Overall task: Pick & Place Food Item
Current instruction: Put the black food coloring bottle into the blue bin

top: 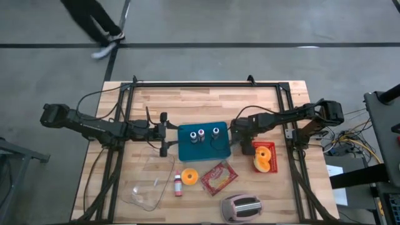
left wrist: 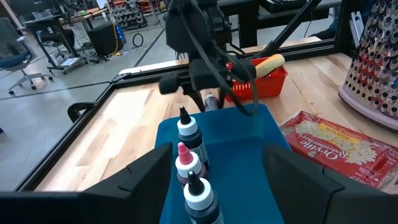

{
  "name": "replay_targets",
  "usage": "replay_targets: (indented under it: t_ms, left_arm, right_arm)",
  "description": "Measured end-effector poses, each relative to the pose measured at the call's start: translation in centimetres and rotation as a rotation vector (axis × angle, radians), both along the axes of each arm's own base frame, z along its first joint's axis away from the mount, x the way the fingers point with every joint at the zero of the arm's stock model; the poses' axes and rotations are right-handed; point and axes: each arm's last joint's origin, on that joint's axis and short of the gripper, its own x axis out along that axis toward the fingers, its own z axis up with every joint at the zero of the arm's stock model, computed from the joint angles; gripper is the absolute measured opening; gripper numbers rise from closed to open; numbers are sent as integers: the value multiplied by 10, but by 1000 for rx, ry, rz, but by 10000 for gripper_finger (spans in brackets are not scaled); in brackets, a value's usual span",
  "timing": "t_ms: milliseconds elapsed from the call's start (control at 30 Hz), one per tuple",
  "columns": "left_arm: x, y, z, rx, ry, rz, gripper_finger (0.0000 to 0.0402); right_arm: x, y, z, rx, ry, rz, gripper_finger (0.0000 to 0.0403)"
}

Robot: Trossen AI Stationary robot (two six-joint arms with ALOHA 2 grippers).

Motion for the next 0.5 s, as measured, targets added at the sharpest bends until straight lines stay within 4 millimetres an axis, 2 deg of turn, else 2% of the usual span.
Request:
replay_targets:
  t_ms: [167,500]
  left_arm:
    - [0,0,0,1,0,3,252]
    - [0,0,1,1,-9,11,252]
  right_arm:
    - [-1,-1,5,-11,-20,-14,90]
    - [-4,-4,6,-83,4,-92,89]
